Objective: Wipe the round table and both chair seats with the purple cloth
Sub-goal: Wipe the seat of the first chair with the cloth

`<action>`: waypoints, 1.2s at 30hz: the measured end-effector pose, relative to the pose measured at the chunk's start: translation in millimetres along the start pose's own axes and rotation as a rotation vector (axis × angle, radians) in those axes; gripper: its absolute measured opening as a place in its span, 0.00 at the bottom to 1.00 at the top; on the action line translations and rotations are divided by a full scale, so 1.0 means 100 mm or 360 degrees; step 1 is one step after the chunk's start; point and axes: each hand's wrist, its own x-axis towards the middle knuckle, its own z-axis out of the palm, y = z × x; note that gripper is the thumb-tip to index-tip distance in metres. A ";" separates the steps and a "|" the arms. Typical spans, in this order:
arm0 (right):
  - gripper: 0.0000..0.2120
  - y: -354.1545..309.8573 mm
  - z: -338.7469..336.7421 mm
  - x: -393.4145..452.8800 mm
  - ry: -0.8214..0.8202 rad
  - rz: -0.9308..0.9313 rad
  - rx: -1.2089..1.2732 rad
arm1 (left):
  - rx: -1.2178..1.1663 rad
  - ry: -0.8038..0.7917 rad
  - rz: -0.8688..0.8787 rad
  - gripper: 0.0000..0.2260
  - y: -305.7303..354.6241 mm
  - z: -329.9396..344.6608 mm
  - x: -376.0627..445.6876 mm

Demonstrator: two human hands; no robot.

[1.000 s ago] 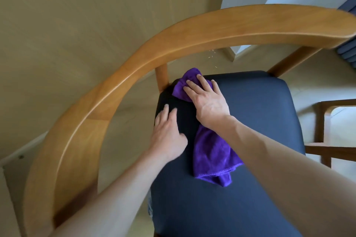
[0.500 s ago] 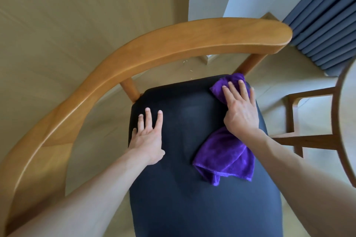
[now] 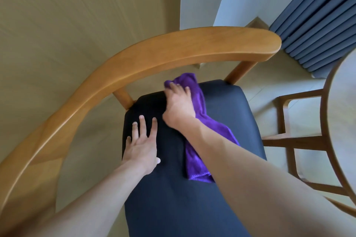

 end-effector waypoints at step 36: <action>0.36 1.80 -0.14 -1.97 0.0062 -0.0003 0.0029 | -0.0044 0.0002 -0.0021 0.56 -0.01 -0.13 -0.10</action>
